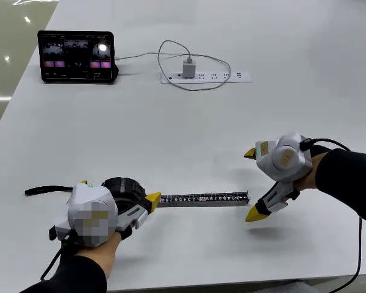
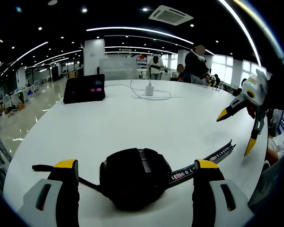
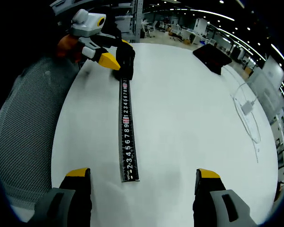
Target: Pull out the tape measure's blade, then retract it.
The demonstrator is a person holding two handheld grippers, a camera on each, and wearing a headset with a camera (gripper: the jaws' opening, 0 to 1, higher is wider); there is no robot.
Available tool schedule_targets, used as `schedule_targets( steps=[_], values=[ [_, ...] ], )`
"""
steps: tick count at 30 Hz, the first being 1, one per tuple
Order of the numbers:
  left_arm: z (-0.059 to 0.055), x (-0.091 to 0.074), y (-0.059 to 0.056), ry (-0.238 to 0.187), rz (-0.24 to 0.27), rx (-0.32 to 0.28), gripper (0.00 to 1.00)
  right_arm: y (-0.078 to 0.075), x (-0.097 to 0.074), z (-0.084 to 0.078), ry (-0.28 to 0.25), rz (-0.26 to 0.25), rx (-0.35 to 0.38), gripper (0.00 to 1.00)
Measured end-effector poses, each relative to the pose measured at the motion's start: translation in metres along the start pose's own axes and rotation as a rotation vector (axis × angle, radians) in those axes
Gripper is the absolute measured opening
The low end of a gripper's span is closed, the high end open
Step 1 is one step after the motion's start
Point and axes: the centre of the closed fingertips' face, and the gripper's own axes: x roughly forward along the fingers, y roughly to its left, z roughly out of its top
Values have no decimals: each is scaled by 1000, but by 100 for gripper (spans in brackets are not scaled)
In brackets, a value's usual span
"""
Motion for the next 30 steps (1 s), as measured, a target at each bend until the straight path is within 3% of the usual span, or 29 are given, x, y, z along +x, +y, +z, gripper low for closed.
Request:
schedule_targets(
  steps=[9,19,30],
  values=[
    [-4,-1,-2,8,-4,8,99,3,0,0,11,11,-8,74],
    [-6,0,-2,12,-6,9,99,12,4,-6,38,46,-22,42],
    [-8,-2,-3,15,-7,12,99,19,8,-12,58,63,-42,32]
  ],
)
